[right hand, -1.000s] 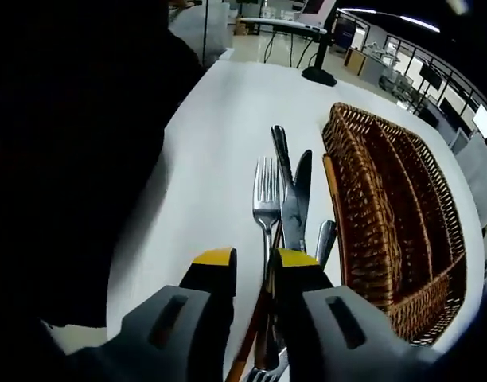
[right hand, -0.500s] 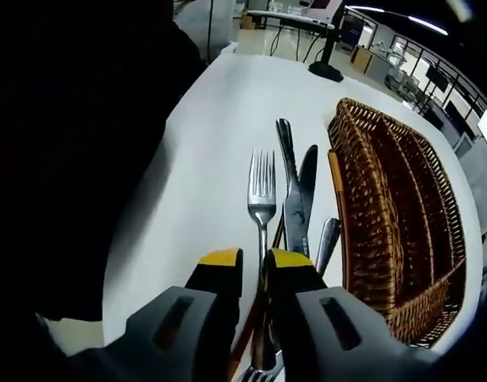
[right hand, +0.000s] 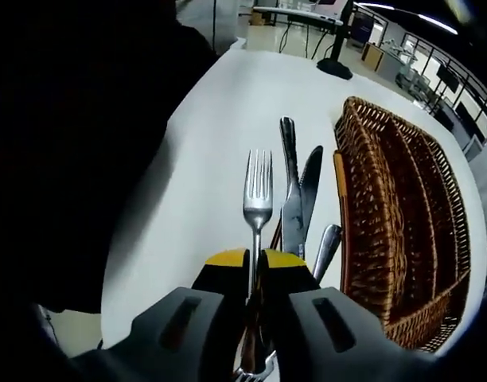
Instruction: Arrange the knives, forks, and spoons in their matching storage slots by inserting each utensil handle-first until every utensil is classified and aligned in the correct compartment
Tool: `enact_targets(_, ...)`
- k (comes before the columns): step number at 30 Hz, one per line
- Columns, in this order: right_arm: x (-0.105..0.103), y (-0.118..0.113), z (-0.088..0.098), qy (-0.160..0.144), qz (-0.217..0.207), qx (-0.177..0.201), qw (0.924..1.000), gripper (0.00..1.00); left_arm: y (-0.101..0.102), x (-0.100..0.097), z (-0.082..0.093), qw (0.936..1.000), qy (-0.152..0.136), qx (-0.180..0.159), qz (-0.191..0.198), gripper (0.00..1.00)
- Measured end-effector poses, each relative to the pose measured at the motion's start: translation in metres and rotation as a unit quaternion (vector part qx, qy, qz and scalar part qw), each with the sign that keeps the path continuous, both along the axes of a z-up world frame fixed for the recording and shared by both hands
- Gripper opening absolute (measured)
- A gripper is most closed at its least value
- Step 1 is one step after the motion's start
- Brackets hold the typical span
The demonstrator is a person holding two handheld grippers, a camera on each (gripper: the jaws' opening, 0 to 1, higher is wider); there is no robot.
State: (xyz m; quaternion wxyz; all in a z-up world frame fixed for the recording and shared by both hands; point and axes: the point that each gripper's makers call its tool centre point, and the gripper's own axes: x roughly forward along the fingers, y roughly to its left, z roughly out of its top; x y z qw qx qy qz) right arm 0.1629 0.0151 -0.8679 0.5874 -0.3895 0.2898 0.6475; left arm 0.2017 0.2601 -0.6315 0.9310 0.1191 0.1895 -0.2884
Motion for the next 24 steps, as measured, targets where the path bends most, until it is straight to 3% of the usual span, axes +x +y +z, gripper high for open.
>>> enact_targets(7, -0.002, -0.002, -0.004, 0.007, 0.010, -0.002, 0.9999, 0.03, 0.001, -0.002, -0.001, 1.0000, 0.002, 0.004, 0.004, 1.00)
enact_targets(12, 0.001, -0.001, -0.004, 0.030, -0.018, -0.006, 0.9994, 0.01, -0.001, -0.002, -0.002, 1.0000, 0.002, 0.003, 0.004, 1.00)
enact_targets(18, 0.002, -0.004, -0.004, 0.027, -0.037, -0.034, 0.9984, 0.00, -0.003, 0.000, -0.001, 1.0000, 0.002, 0.004, 0.002, 1.00)
enact_targets(24, 0.007, -0.007, 0.013, 0.025, -0.052, -0.044, 0.9974, 0.00, -0.001, 0.005, 0.002, 1.0000, -0.002, 0.003, 0.005, 1.00)
